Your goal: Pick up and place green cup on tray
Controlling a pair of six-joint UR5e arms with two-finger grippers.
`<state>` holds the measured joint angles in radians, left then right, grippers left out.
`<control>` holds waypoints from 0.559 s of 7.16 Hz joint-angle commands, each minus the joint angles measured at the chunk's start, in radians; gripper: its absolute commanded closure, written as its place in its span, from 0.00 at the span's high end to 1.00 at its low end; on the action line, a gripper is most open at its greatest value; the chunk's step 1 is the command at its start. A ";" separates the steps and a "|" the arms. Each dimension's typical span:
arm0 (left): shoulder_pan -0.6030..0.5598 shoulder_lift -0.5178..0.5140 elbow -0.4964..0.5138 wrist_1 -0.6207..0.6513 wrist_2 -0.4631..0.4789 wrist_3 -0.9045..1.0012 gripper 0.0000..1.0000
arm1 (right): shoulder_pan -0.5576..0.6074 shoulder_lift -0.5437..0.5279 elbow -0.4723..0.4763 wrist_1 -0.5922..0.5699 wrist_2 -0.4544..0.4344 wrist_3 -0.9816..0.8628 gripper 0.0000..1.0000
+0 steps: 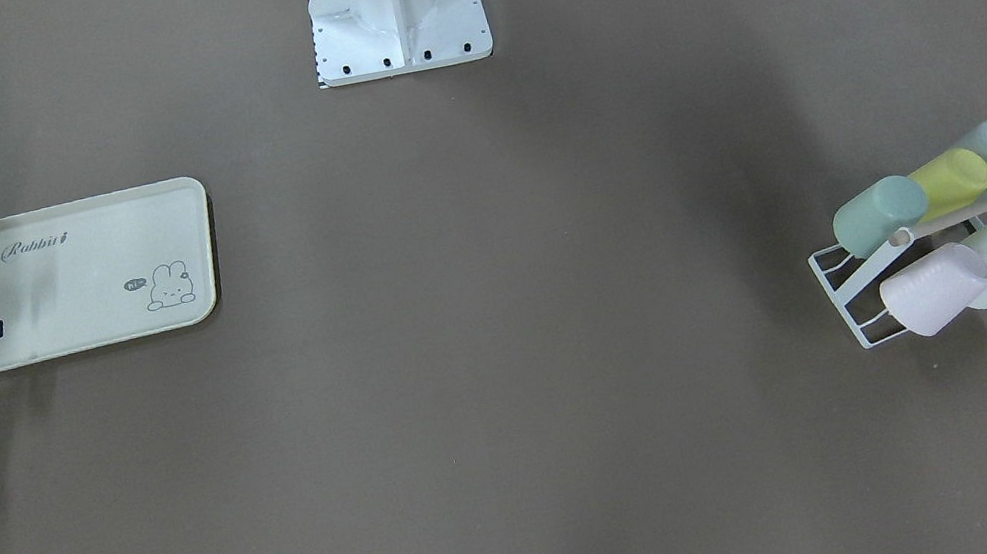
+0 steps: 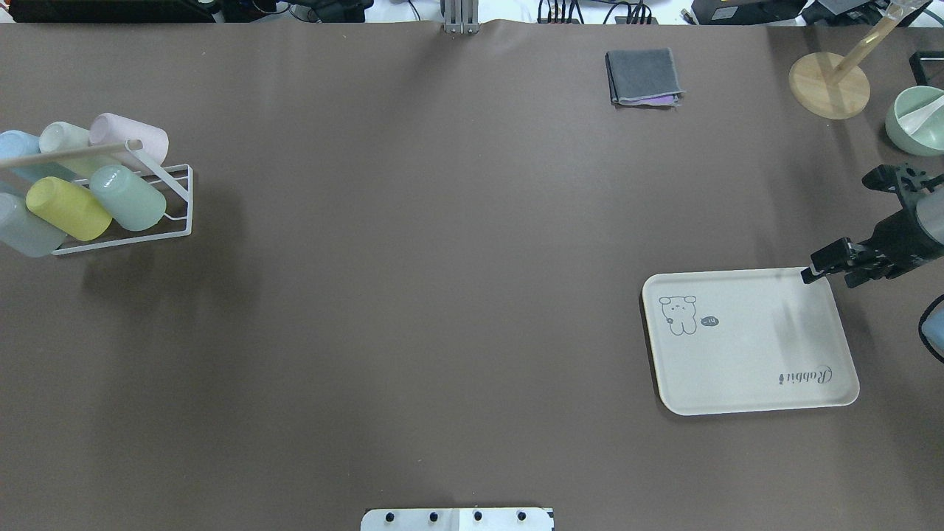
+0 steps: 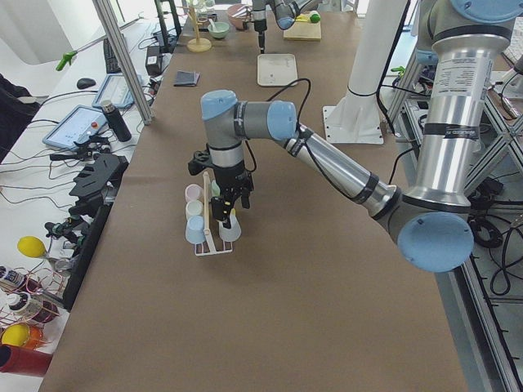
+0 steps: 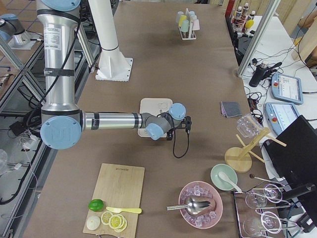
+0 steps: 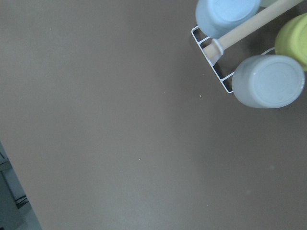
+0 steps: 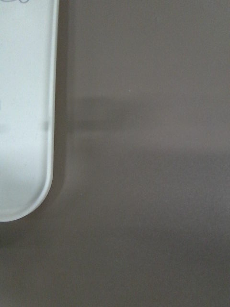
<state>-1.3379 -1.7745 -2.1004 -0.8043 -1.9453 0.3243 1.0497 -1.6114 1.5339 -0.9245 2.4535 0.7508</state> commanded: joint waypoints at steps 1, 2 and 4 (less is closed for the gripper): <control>0.138 -0.243 -0.032 0.366 0.170 0.007 0.96 | -0.014 -0.045 0.000 0.029 -0.024 -0.036 0.84; 0.176 -0.249 -0.039 0.388 0.216 0.005 0.96 | -0.026 -0.054 -0.003 0.044 -0.027 -0.036 0.83; 0.341 -0.278 -0.033 0.467 0.349 -0.007 0.96 | -0.048 -0.055 -0.006 0.046 -0.037 -0.036 0.68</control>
<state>-1.0944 -2.0311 -2.1378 -0.3849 -1.6758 0.3241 1.0145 -1.6638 1.5291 -0.8820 2.4239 0.7158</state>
